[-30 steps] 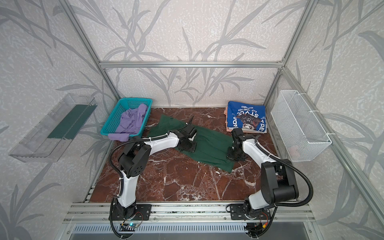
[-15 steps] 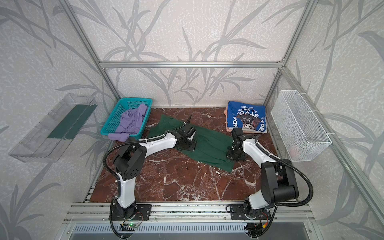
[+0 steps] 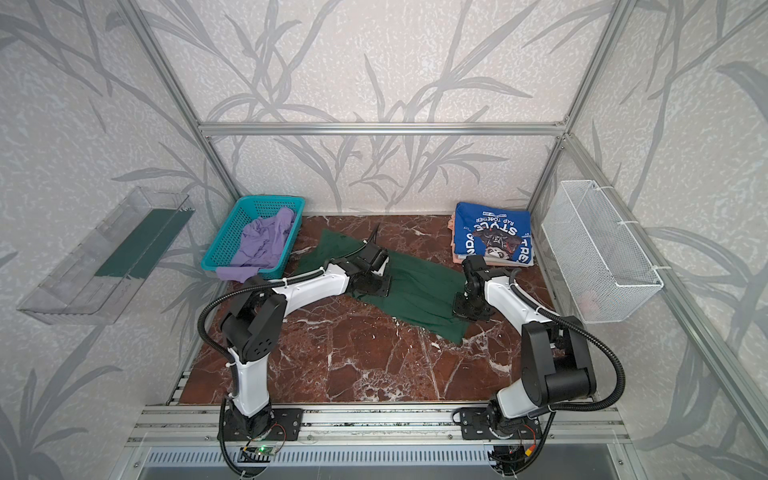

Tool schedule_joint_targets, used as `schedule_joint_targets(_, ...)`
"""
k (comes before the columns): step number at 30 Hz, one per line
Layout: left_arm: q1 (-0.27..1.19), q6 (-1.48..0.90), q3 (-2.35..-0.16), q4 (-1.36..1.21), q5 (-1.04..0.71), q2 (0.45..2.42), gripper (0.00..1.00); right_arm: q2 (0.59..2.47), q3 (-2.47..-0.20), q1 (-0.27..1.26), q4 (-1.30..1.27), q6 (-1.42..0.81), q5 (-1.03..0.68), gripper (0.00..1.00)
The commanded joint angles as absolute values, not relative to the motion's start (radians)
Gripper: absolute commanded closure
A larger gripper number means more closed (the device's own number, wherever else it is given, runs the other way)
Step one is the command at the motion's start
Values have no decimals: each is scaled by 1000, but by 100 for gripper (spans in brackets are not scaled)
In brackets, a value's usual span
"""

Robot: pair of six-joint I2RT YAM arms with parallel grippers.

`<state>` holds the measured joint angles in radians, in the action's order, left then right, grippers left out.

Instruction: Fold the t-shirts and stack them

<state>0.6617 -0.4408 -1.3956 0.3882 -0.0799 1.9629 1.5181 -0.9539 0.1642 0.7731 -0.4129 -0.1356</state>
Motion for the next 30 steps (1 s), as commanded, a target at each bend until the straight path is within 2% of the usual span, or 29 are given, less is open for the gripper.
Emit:
schedule_joint_targets(1, 657, -440, -1378, 385, -77, 1931, 96, 1499, -980, 160, 804, -408, -138, 100)
schedule_joint_targets(12, 656, -447, -1359, 363, -110, 1939, 86, 1436, -975, 159, 824, -429, -167, 100)
schedule_joint_targets(22, 657, -434, -1374, 364, -154, 1978, 92, 1443, -1003, 158, 827, -430, -164, 100)
schedule_joint_targets(30, 654, -455, -1376, 350, -105, 1980, 94, 1477, -1018, 135, 816, -437, -156, 100)
